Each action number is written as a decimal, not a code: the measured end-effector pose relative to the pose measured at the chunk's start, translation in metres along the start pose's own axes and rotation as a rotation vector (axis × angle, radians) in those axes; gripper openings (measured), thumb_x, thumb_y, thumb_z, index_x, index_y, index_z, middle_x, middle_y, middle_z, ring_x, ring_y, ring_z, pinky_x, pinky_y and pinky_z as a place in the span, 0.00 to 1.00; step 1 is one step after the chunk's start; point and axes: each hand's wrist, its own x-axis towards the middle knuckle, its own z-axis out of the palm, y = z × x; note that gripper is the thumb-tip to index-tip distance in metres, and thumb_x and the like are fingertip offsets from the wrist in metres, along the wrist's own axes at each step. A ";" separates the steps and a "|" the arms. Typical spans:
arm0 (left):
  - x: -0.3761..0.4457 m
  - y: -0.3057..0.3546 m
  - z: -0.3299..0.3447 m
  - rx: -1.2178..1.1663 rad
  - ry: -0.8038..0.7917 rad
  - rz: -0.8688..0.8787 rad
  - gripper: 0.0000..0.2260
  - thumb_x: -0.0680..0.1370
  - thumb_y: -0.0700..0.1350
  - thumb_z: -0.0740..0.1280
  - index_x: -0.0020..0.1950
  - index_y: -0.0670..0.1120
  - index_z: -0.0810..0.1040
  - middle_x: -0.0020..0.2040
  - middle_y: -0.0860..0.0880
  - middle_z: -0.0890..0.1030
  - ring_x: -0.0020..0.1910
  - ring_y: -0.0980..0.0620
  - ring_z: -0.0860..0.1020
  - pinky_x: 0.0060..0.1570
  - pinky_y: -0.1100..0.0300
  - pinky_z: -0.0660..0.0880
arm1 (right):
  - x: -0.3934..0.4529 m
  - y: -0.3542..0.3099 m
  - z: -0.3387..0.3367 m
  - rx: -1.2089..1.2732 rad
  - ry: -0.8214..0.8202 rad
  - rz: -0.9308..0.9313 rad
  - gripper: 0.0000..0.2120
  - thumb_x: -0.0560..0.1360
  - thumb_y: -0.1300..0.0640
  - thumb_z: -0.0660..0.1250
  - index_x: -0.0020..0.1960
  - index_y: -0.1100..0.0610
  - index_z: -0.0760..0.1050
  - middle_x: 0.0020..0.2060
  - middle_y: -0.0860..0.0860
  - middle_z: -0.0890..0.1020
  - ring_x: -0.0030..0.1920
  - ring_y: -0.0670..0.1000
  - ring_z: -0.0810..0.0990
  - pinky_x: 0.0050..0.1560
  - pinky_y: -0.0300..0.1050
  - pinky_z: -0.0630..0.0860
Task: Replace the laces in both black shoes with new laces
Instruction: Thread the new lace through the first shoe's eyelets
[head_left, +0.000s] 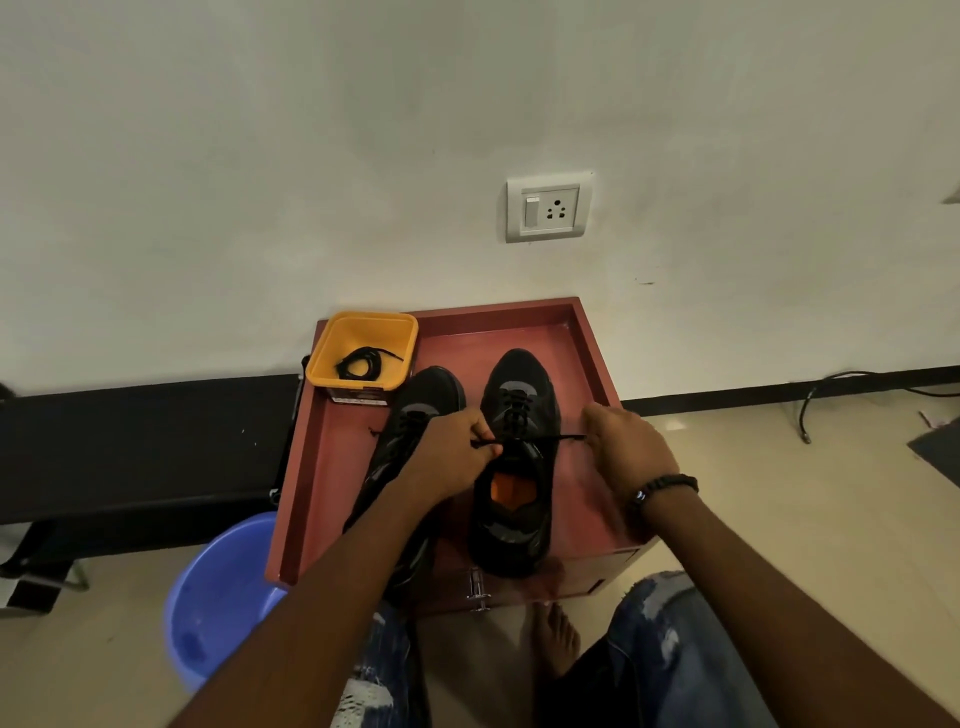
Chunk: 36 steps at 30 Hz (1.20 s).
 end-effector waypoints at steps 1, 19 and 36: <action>-0.001 -0.002 -0.001 -0.001 0.008 -0.005 0.06 0.77 0.44 0.72 0.45 0.49 0.76 0.43 0.55 0.79 0.41 0.61 0.75 0.36 0.73 0.68 | -0.002 0.005 -0.004 -0.103 -0.035 0.037 0.06 0.81 0.61 0.57 0.53 0.54 0.72 0.48 0.53 0.80 0.44 0.55 0.80 0.42 0.47 0.75; 0.005 -0.010 -0.009 0.026 -0.012 0.065 0.03 0.79 0.41 0.68 0.45 0.45 0.77 0.36 0.49 0.79 0.36 0.54 0.77 0.36 0.70 0.70 | 0.000 -0.047 -0.004 -0.028 -0.204 -0.174 0.06 0.82 0.55 0.57 0.57 0.54 0.70 0.51 0.50 0.73 0.47 0.48 0.70 0.56 0.47 0.71; 0.003 -0.016 -0.016 0.067 -0.031 0.120 0.02 0.77 0.37 0.67 0.45 0.40 0.79 0.39 0.46 0.81 0.35 0.56 0.74 0.37 0.64 0.69 | -0.002 -0.028 -0.007 -0.174 -0.135 -0.244 0.04 0.81 0.59 0.57 0.52 0.51 0.68 0.43 0.46 0.74 0.42 0.48 0.73 0.50 0.42 0.69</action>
